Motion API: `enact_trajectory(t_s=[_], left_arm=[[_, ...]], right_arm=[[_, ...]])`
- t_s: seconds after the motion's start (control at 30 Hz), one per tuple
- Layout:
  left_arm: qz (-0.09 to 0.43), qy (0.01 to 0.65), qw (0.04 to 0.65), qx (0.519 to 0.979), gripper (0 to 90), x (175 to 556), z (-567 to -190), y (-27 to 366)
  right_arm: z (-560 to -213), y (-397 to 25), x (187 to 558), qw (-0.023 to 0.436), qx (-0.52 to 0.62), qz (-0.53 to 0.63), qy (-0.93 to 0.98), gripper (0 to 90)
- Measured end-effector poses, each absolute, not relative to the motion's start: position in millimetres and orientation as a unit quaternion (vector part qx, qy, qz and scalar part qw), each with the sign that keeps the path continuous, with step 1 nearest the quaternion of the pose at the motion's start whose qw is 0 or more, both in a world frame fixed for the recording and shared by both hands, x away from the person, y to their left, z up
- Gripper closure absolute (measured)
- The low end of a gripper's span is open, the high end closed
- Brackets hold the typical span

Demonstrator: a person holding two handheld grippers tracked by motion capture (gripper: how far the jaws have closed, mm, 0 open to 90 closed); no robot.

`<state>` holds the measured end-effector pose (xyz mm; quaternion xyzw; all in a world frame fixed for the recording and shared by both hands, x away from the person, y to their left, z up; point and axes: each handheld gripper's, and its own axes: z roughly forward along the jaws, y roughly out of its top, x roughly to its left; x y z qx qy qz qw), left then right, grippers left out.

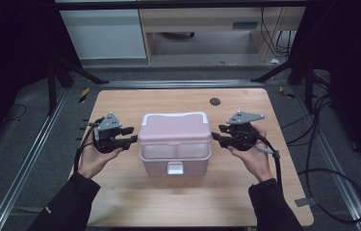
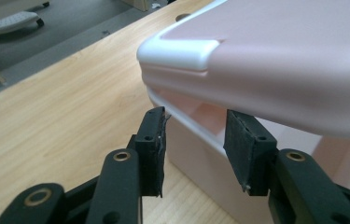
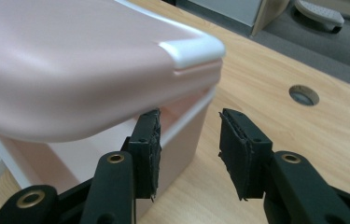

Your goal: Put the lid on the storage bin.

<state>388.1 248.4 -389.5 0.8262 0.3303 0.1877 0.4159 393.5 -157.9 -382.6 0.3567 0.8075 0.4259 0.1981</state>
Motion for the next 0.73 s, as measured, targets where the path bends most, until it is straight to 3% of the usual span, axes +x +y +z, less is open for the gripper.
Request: enact_trajectory(t_s=[0.27, 0.57, 0.73], left_arm=[[0.170, 0.372, 0.403, 0.819, 55.6, 383.3, -424.0, 263.9], [0.165, 0.428, 0.371, 0.807, 45.9, 379.1, -461.7, 283.4], [0.167, 0.447, 0.347, 0.807, 40.9, 381.1, -475.3, 293.2]], right_arm=[[-406.3, -182.6, 386.4, 0.197, 0.395, 0.429, 0.788, 50.9], [-438.3, -219.4, 375.4, 0.223, 0.439, 0.382, 0.783, 37.4], [-455.3, -240.7, 367.0, 0.224, 0.467, 0.360, 0.776, 35.5]])
